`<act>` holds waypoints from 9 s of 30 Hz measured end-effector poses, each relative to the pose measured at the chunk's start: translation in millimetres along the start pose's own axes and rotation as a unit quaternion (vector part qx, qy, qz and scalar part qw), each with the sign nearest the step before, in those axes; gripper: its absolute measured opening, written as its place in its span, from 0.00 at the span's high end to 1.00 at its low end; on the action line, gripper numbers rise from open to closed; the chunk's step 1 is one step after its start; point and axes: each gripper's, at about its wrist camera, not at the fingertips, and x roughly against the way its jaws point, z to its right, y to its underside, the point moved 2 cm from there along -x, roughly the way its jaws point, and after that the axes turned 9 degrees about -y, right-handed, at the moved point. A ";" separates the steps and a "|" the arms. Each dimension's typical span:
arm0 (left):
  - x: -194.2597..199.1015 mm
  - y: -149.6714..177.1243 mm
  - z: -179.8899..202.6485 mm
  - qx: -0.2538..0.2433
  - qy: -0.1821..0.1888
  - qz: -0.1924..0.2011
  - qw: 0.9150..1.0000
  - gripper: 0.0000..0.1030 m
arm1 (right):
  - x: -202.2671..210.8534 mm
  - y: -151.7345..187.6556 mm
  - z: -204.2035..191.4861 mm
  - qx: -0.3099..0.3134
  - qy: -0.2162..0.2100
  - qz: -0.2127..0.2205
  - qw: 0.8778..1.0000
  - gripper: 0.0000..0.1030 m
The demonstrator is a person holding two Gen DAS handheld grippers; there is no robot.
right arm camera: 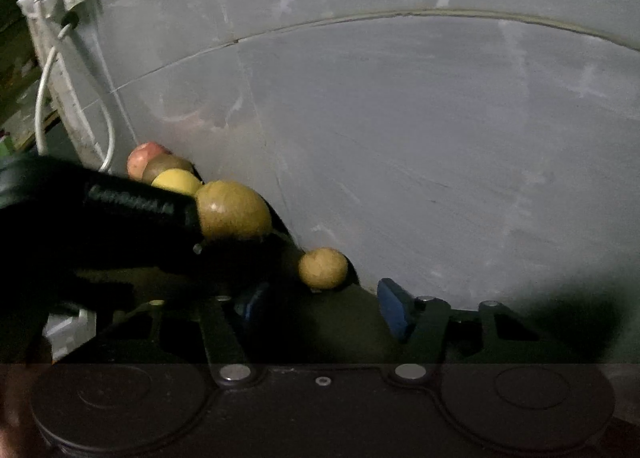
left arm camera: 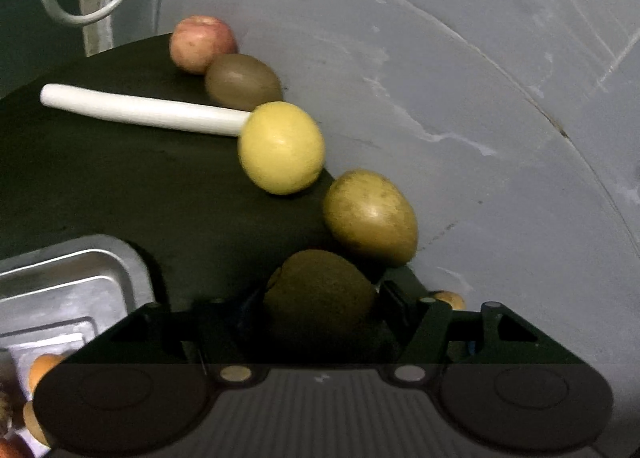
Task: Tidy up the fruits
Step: 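Grasp a large brown kiwi with the left tool while the right tool grasps a small yellow fruit, then lower the kiwi into the tray with the left tool while the right tool releases the small fruit there, then withdraw both open tools from the tray toward the fruit row, then grasp the yellow grapefruit with the left tool while the right tool grasps a speckled pear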
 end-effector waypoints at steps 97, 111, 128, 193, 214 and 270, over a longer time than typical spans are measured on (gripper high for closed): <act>157.4 218.6 -145.0 0.241 -0.087 0.074 0.964 0.37 | 120.5 122.3 -111.6 0.300 -0.252 -0.102 0.914 0.69; 186.5 227.8 -133.9 0.214 -0.078 0.101 0.969 0.15 | 148.5 112.6 -100.0 0.285 -0.241 -0.082 0.924 0.28; 237.1 295.5 -123.0 0.172 -0.095 0.109 0.974 0.01 | 226.7 111.8 -65.1 0.278 -0.192 -0.044 0.940 0.01; 66.7 -6.5 -52.3 0.019 -0.054 0.069 0.996 0.01 | 4.0 -20.8 -52.8 0.017 -0.066 -0.011 0.998 0.01; -28.1 -68.0 -44.1 0.022 -0.026 0.008 0.999 0.01 | -70.5 -44.2 -63.5 -0.072 -0.040 0.027 0.996 0.16; 8.7 -14.2 -64.3 0.082 -0.004 0.043 0.996 0.41 | -42.9 -9.4 -27.5 -0.052 -0.107 0.024 0.993 0.35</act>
